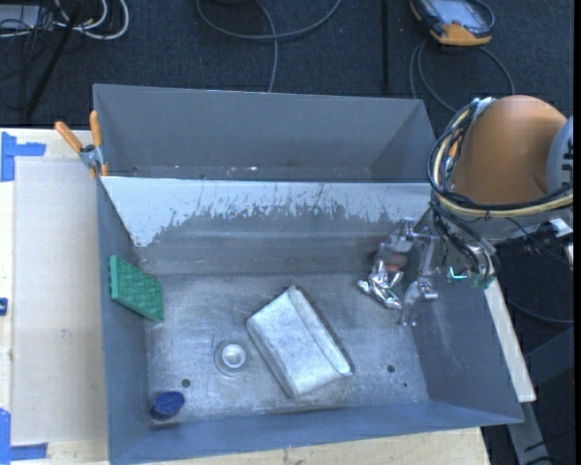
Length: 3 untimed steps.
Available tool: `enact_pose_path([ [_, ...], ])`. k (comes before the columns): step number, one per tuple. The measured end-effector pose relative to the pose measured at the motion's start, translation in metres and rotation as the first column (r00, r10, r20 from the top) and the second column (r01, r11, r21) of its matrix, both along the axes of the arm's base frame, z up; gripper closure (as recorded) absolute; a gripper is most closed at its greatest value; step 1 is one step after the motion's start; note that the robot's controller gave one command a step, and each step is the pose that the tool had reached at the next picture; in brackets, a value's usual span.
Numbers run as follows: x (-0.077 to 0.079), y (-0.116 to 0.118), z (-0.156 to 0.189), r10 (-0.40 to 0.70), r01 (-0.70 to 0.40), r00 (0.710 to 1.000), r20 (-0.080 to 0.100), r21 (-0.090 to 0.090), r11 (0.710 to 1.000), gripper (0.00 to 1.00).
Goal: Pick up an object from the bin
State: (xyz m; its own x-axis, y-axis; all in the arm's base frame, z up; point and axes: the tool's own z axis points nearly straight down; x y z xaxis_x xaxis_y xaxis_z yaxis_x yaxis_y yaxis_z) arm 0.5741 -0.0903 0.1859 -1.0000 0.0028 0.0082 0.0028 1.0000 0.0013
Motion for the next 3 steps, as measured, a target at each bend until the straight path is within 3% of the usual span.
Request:
enact_pose_path([
  [1,0.026,-0.042,-0.042,-0.256,0.256,0.967,0.007,-0.002,0.967,0.00],
  [2,-0.016,-0.058,-0.095,0.026,-0.026,1.000,0.004,0.000,1.000,0.00],
  [3,0.017,-0.060,-0.007,-0.007,0.007,1.000,0.019,-0.003,1.000,0.00],
])
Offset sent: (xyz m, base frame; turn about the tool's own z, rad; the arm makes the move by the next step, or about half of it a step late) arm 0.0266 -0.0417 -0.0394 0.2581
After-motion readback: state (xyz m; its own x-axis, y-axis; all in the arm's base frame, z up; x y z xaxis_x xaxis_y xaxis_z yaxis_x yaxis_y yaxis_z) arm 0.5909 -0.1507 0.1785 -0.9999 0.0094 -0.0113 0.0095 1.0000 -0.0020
